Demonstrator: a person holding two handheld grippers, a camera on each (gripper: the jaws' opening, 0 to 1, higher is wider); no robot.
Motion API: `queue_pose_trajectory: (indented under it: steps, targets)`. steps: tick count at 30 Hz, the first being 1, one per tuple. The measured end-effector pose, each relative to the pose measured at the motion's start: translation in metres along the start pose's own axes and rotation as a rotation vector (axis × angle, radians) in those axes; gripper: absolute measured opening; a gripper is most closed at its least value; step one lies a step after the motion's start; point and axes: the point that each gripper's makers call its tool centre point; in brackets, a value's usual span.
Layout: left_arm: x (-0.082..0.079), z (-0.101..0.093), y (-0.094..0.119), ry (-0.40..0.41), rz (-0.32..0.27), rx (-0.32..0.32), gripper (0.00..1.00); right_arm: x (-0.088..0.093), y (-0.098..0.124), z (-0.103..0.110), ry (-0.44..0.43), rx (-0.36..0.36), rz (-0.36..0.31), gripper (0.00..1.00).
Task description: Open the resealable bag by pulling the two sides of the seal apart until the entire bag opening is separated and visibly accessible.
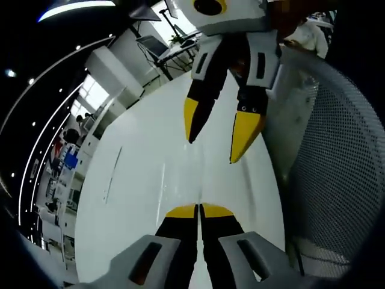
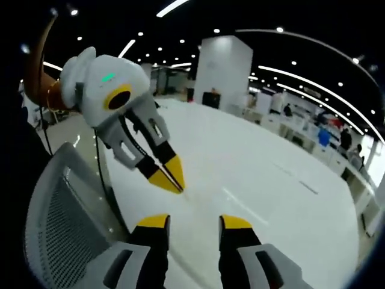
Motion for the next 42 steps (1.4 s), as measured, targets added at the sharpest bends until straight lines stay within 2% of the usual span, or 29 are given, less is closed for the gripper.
queue_pose_trajectory:
  steps: [4, 9, 17, 21, 23, 33, 42]
  targets:
    - [-0.003, -0.003, 0.0, 0.006, -0.008, 0.006, 0.0, -0.001, -0.005, 0.005, 0.039, -0.033, 0.011, 0.23]
    - [-0.008, -0.008, -0.001, 0.008, -0.022, 0.016, 0.0, -0.001, -0.01, 0.008, 0.108, -0.066, 0.036, 0.22]
    - [-0.012, -0.016, -0.002, 0.012, -0.03, 0.033, 0.0, 0.009, -0.018, 0.016, 0.22, -0.131, 0.107, 0.16]
    - [-0.014, -0.018, -0.002, 0.021, -0.037, 0.035, 0.0, 0.01, -0.02, 0.02, 0.243, -0.142, 0.115, 0.11]
    - [-0.015, -0.019, -0.001, 0.025, -0.041, 0.037, 0.0, 0.017, -0.019, 0.018, 0.332, -0.157, 0.167, 0.09]
    - [-0.018, -0.023, -0.004, 0.034, -0.046, 0.049, 0.0, 0.012, -0.019, 0.021, 0.315, -0.18, 0.139, 0.01]
    - [-0.019, -0.026, -0.005, 0.032, -0.049, 0.063, 0.0, 0.015, -0.016, 0.023, 0.4, -0.238, 0.165, 0.0]
Point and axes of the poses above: the point that each gripper's makers call its tool centre point, and the gripper's own axes: y roughly backward along the fingers, z roughly to its left, x roughly out of its underside, and after that the axes turned 11 degrees about -z, right-handed
